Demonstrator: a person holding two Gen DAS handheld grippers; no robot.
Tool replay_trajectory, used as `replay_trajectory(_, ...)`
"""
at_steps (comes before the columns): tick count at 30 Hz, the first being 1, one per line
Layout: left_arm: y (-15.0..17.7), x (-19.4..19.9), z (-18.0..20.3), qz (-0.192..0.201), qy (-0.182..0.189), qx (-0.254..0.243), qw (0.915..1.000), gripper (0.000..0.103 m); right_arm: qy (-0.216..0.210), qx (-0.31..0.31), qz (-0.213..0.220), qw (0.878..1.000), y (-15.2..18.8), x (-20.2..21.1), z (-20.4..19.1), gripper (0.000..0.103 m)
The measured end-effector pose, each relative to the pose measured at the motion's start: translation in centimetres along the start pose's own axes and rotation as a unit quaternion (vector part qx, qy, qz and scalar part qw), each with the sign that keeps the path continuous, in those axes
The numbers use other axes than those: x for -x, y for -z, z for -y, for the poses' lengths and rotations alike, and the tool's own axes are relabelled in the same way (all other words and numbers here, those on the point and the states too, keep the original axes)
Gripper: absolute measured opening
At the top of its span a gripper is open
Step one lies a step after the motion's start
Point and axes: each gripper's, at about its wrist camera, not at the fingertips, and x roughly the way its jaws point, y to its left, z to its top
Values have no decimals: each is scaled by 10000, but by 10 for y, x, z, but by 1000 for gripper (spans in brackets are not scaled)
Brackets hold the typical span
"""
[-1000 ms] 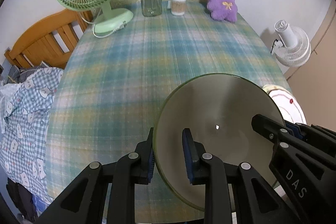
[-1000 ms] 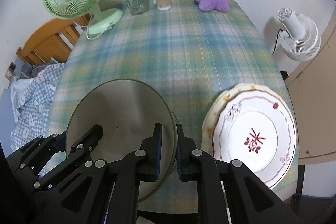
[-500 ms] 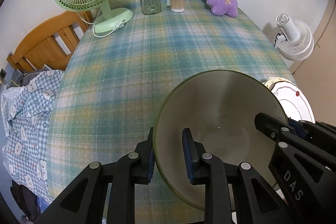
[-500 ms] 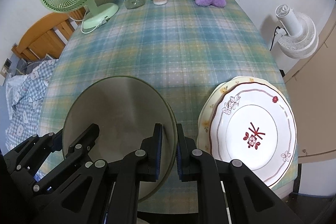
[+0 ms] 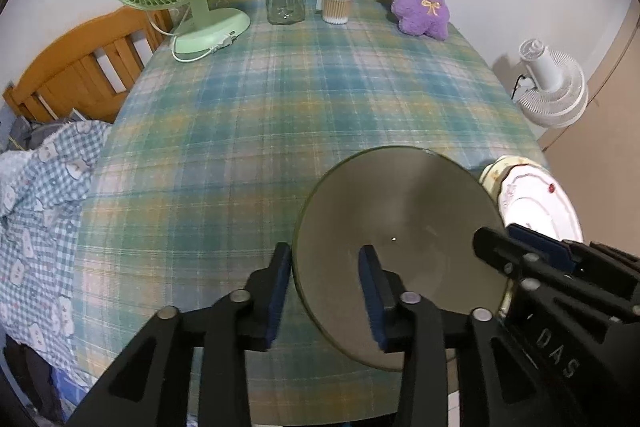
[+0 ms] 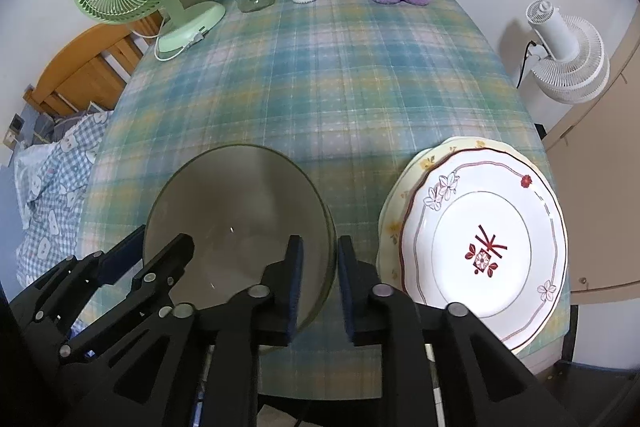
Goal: Organize plates and bowls
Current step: 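Lower the grey plate onto the other grey plates and open both tools, then close both tools on the rim of the grey plate stack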
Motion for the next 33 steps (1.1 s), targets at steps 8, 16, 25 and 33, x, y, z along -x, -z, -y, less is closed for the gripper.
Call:
replay_trajectory(8,-3,13,-12,285,283,1,9992,69,46,-99,203,9997,4,19,11,52)
replay_trajectory(16,2,0,-15,190,280,66,9994,76,-50,-148,496,9986,7,23,20,72)
replay_trajectory(25,7,-16,-9,136,145,-72,9998,74,-226,-277,248,9991,8,-6,29,72)
replay_trajectory(33,4,-35,-16,-32,210,177,9996,74,-272,-406,114,9987,2,-26,29,71)
